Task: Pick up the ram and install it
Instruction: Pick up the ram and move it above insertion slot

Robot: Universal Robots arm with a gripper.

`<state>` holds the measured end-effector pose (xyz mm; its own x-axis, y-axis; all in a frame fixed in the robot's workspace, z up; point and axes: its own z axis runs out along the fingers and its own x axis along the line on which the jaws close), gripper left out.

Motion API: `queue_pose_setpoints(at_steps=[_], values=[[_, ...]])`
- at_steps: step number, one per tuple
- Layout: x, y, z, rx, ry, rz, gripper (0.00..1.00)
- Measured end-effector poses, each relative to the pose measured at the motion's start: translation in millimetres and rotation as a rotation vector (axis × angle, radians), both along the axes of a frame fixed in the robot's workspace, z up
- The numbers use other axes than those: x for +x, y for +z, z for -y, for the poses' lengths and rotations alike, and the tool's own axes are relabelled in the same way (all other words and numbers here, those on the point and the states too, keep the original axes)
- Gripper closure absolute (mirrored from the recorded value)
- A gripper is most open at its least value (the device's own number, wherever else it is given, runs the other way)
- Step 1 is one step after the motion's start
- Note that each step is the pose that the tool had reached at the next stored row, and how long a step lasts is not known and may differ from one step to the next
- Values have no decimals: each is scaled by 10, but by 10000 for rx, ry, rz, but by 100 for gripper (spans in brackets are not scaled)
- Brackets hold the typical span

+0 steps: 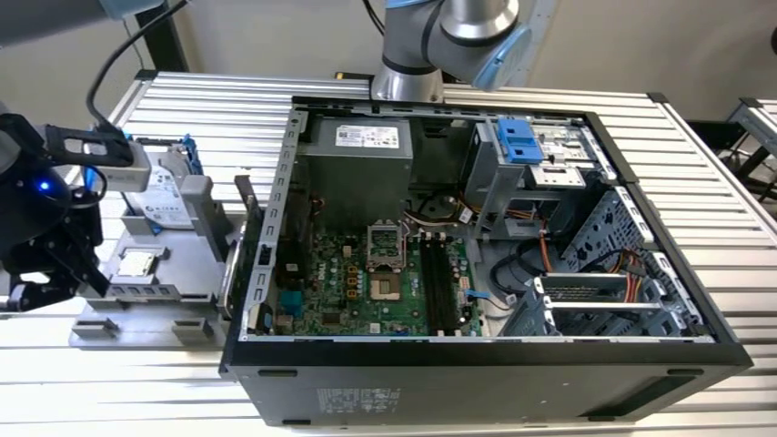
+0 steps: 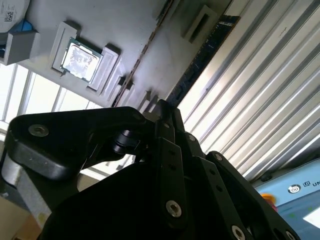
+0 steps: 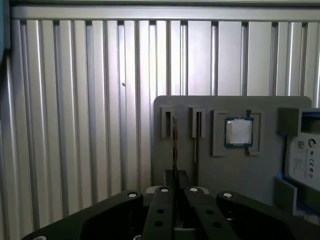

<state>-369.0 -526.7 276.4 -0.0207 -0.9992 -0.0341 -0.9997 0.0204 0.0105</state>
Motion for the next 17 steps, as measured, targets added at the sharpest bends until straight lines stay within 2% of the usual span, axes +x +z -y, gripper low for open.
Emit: queue_pose_setpoints(at_steps=[6,17], values=[[0,43,0,0,0,0,100],[0,164,0,2,0,0,100]])
